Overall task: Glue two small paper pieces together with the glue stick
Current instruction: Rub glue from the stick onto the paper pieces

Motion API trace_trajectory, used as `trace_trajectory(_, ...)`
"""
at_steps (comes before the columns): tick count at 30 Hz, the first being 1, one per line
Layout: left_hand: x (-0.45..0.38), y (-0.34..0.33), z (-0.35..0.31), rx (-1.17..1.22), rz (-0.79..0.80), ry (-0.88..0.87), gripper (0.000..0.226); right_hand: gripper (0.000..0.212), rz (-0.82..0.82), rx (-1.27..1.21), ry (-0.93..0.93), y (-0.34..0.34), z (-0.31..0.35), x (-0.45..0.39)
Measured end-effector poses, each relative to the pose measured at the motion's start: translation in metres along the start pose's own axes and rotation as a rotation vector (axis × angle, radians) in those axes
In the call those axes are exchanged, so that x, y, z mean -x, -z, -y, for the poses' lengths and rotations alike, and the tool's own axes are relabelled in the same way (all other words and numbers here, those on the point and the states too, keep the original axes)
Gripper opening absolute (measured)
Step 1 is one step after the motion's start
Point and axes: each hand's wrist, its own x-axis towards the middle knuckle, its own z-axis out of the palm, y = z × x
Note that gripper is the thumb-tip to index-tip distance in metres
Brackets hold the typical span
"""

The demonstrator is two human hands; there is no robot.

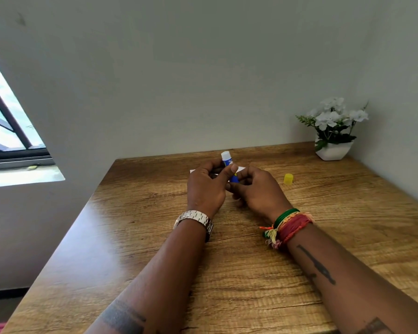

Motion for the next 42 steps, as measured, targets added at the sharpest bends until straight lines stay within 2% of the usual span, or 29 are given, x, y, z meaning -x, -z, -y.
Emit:
trace_trajectory(5, 0.0012, 0.0017, -0.0004, -0.017, -0.011, 0.001, 0.026, 0.011, 0.045, -0.020, 0.011, -0.0014, -0.0004, -0.0005)
trace_trajectory(12, 0.0019, 0.0028, -0.0017, -0.045, -0.012, -0.004, 0.018, 0.015, 0.100, 0.059, 0.050, -0.0025, 0.0008, 0.0018)
trace_trajectory(17, 0.0007, 0.0031, -0.0007, -0.009, -0.021, 0.018, 0.026, 0.025, 0.055, 0.020, 0.025, -0.0032, 0.0010, 0.0006)
trace_trajectory(22, 0.0010, 0.0006, 0.0002, -0.011, -0.019, 0.023, 0.026, 0.023, -0.012, -0.025, 0.011, -0.0003, -0.0002, -0.0019)
trace_trajectory(29, -0.0006, 0.0033, 0.0015, 0.001, -0.025, 0.051, 0.020, 0.010, 0.061, -0.128, 0.019, -0.0010, 0.0017, 0.0007)
trace_trajectory(33, -0.0005, 0.0040, 0.0021, 0.010, -0.036, 0.055, 0.023, 0.021, 0.067, -0.175, 0.016, -0.0018, 0.0038, 0.0022)
trace_trajectory(39, 0.0002, 0.0043, 0.0023, 0.067, -0.015, 0.040, 0.009, 0.028, 0.098, -0.211, 0.058, -0.0014, 0.0024, 0.0036)
trace_trajectory(42, -0.0018, 0.0060, 0.0031, 0.078, -0.034, 0.059, 0.016, 0.034, 0.110, -0.217, 0.074, -0.0016, 0.0017, 0.0023)
